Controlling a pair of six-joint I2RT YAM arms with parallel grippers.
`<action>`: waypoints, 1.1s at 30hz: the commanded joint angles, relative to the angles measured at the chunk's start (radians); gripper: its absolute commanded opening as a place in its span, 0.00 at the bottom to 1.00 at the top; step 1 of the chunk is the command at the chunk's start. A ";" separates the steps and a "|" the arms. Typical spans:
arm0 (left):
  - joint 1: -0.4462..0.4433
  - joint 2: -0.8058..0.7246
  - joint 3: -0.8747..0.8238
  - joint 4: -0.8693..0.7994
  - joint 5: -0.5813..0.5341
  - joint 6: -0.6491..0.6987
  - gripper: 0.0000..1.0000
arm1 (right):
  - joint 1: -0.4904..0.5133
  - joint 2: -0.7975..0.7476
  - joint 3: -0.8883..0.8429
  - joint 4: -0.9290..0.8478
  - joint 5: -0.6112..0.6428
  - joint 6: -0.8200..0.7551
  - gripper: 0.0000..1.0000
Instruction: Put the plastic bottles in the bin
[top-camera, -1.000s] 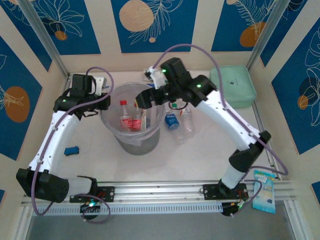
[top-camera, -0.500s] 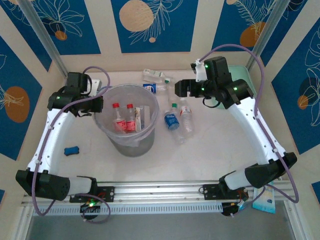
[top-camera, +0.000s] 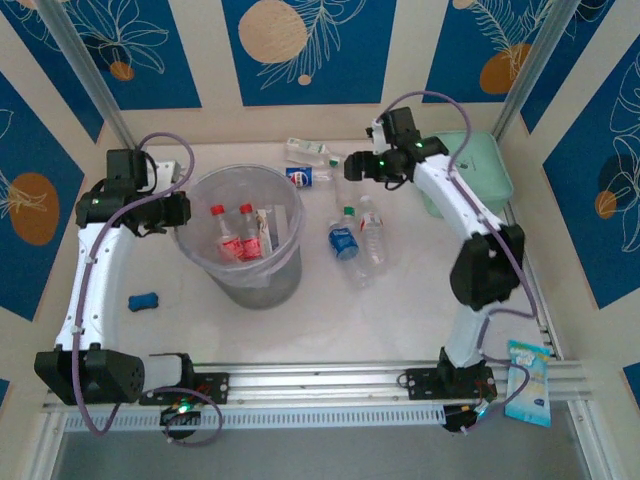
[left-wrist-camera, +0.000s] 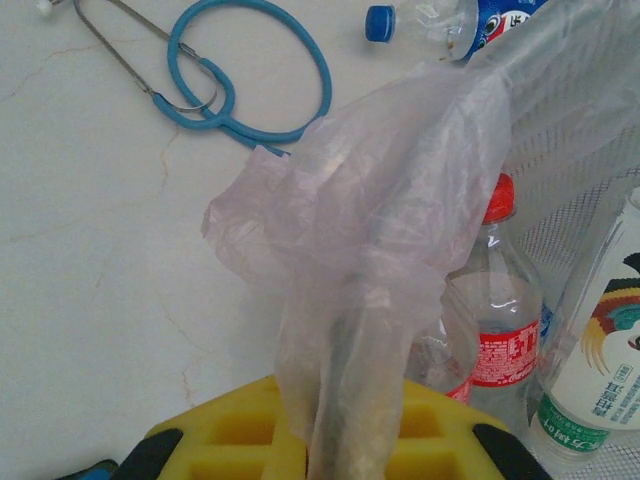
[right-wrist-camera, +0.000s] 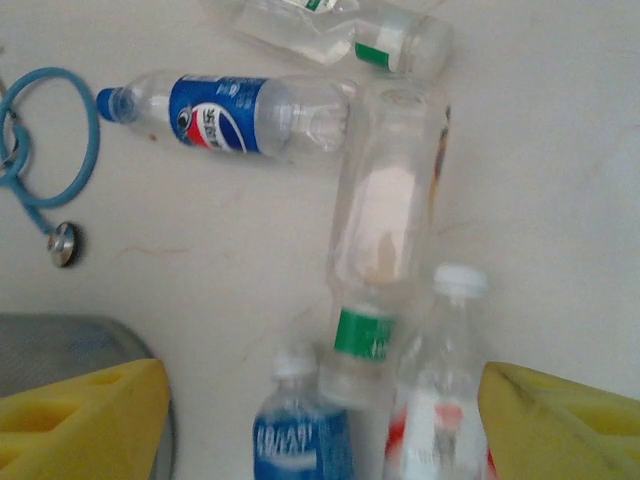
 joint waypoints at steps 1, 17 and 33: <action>0.015 0.008 0.020 -0.036 0.047 0.010 0.00 | 0.005 0.066 0.107 -0.028 -0.027 0.007 0.81; -0.081 -0.017 -0.027 -0.071 0.038 0.015 0.00 | 0.059 -0.097 -0.231 -0.193 0.117 0.090 0.81; -0.212 -0.015 -0.051 -0.018 0.011 0.005 0.00 | -0.027 0.138 -0.175 -0.152 0.116 0.000 0.92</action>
